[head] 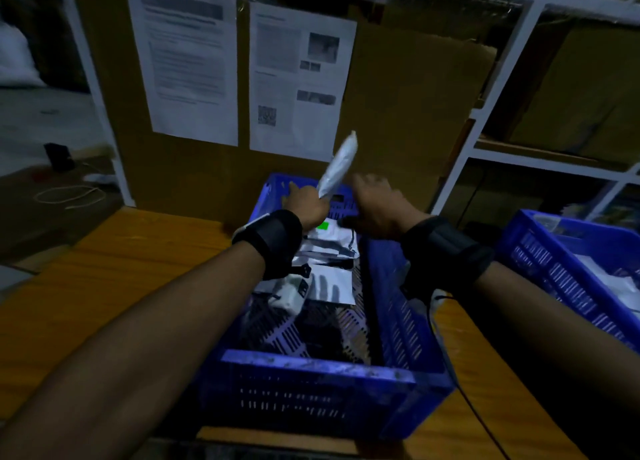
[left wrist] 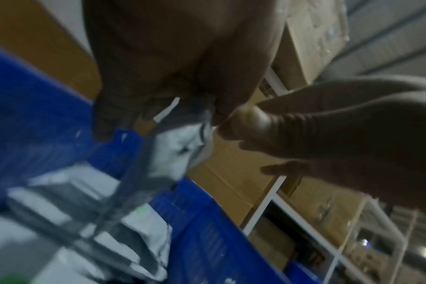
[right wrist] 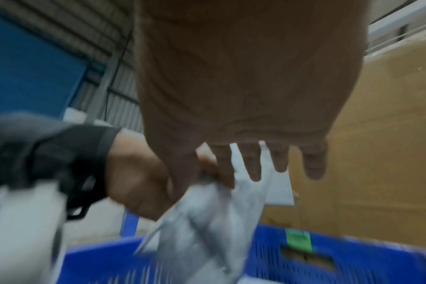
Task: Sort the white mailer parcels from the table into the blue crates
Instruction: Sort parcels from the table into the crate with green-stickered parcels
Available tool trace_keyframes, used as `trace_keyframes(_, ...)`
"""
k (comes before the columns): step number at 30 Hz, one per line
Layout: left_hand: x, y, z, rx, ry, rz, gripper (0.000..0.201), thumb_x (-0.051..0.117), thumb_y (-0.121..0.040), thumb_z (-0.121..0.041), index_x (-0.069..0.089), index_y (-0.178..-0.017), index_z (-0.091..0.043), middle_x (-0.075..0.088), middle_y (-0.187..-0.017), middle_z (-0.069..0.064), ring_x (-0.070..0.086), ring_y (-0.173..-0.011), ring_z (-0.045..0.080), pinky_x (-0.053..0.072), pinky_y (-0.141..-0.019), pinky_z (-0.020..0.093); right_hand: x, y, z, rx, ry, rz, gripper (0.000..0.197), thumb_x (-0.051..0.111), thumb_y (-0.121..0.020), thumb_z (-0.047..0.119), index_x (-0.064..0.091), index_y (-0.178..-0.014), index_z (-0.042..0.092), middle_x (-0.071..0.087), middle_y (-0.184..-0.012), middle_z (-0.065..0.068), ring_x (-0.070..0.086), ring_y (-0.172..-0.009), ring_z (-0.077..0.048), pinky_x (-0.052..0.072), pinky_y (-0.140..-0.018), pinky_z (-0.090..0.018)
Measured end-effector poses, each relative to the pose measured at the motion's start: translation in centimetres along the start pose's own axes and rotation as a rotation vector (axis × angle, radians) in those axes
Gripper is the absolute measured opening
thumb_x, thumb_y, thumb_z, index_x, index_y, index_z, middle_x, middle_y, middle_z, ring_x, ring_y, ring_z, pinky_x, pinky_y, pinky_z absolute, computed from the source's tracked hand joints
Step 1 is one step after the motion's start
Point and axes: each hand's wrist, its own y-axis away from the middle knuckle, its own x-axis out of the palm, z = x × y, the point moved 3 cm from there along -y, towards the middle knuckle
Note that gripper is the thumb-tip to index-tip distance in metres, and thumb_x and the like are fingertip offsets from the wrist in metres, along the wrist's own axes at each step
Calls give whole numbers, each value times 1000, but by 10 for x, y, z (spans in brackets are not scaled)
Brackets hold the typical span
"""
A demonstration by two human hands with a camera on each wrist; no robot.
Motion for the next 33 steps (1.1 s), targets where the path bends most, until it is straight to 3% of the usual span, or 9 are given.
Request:
trace_keyframes(3,7,-3,5,54,-227,82,45,39,-104,-31,47,-133,3,4,-160,32,1,-149,47,16,-117,60,-8,1,1,74,61,-160,93,73,-84,28,13,-152,8,15,-158,-18,16,-145,-40,28,-111,-60)
trace_keyframes(6,14,4,8,67,-313,133,47,40,-104,-27,37,-146,-5,-8,-164,21,-3,-150,46,12,-115,65,4,-10,5,87,165,-137,98,73,-83,22,5,-154,14,0,-161,-20,1,-147,-45,16,-114,-66)
trace_keyframes(9,22,13,11,114,-418,139,50,43,-103,-24,31,-150,-14,-11,-166,11,-2,-150,44,13,-113,69,26,-23,9,47,275,25,81,67,-86,26,20,-151,14,12,-160,-16,-1,-148,-42,5,-112,-71)
trace_keyframes(12,31,13,17,173,-490,105,50,45,-102,-23,31,-149,-21,-8,-167,7,1,-151,43,13,-112,70,50,-33,12,56,268,149,67,60,-89,31,29,-147,15,29,-155,-13,8,-149,-38,0,-108,-75)
trace_keyframes(17,51,8,30,145,-565,147,65,49,-101,-30,16,-157,-33,-6,-167,7,0,-151,42,11,-112,71,97,-40,5,135,100,315,52,55,-92,28,35,-137,9,46,-141,-17,39,-135,-36,14,-109,-73)
trace_keyframes(24,93,3,54,103,-699,187,57,25,-105,-20,9,-158,-9,-10,-165,15,-12,-150,43,-2,-113,70,159,-37,-3,161,-32,416,61,52,-92,32,29,-145,11,35,-150,-18,37,-136,-40,33,-106,-61)
trace_keyframes(27,100,0,63,103,-726,182,54,16,-107,-18,5,-157,-1,-12,-164,19,-13,-149,45,-4,-115,67,179,-38,-1,123,-63,391,55,50,-91,38,36,-135,9,45,-141,-23,45,-129,-42,38,-103,-57)
trace_keyframes(29,103,-4,72,106,-727,158,55,18,-107,-18,3,-156,3,-12,-163,21,-12,-148,48,-3,-117,63,192,-39,0,126,-83,375,61,48,-87,41,31,-139,13,44,-142,-20,44,-129,-42,36,-103,-59)
trace_keyframes(33,110,-9,88,94,-712,181,55,18,-107,-14,-3,-155,4,-17,-162,21,-15,-147,49,-2,-119,58,223,-35,-7,136,-52,435,82,50,-91,39,4,-155,15,16,-159,-21,23,-141,-49,20,-114,-58)
